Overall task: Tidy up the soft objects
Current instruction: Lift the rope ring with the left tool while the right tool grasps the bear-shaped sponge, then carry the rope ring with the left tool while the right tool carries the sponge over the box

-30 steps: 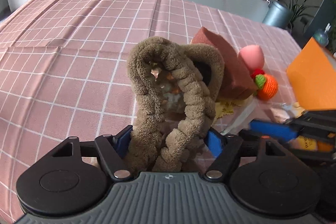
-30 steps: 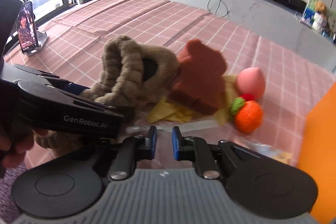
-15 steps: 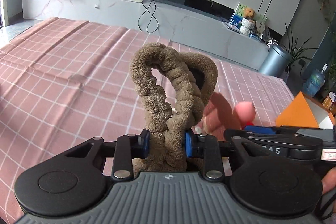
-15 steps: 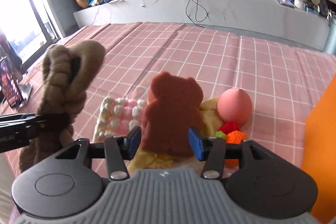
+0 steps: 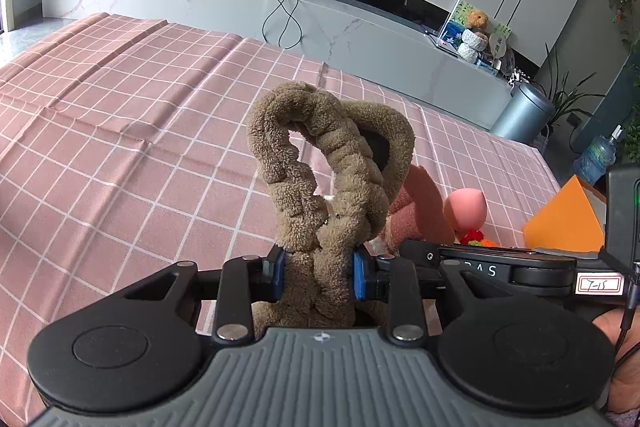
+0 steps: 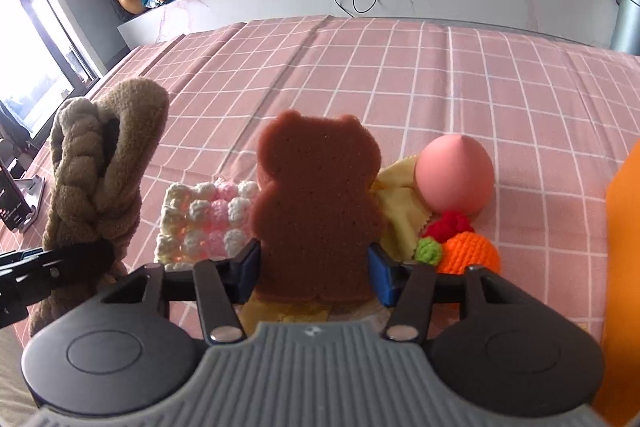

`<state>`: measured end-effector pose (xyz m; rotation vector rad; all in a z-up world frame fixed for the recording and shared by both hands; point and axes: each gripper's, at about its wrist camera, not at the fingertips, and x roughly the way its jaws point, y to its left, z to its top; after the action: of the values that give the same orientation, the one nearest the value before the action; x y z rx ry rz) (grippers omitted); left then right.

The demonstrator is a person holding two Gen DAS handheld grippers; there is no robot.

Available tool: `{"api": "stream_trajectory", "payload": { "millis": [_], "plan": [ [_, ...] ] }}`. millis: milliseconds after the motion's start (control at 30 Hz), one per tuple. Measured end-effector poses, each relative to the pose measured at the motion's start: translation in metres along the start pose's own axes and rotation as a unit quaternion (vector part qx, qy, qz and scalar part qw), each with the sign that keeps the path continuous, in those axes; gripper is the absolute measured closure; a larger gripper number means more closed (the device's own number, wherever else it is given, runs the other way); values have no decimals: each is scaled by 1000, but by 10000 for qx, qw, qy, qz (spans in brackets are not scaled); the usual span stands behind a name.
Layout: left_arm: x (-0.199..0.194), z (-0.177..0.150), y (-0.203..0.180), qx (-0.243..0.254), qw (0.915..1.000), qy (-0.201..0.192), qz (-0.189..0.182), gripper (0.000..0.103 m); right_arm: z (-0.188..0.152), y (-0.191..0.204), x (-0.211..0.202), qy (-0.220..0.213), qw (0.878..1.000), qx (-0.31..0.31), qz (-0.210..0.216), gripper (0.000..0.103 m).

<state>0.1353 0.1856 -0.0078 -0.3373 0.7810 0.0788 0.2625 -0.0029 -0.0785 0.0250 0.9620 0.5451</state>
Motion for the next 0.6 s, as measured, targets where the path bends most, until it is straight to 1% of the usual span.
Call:
{"api": "stream_trajectory", "payload": {
  "millis": [100,167,367,500,600],
  "plan": [
    [-7,-2,-3,11,10000,-38,32,68,-1,4,-17,-202,9997,-132,-2,49],
    [-14,-3,-5,-1,10000,-94,32,68,-3,8,-35,-410,9989,-237,15,49],
    [-40,-4,-20,-44,9995,-291,-150,68,-13,5,-104,-932,9944,-396,312,49],
    [-57,-3,-43,54,9981,-375,-491,68,-22,-9,-152,-1181,9913,-503,306,49],
    [-66,-3,-66,192,9955,-380,-849,68,-31,-26,-185,-1287,9902,-527,118,49]
  ]
}}
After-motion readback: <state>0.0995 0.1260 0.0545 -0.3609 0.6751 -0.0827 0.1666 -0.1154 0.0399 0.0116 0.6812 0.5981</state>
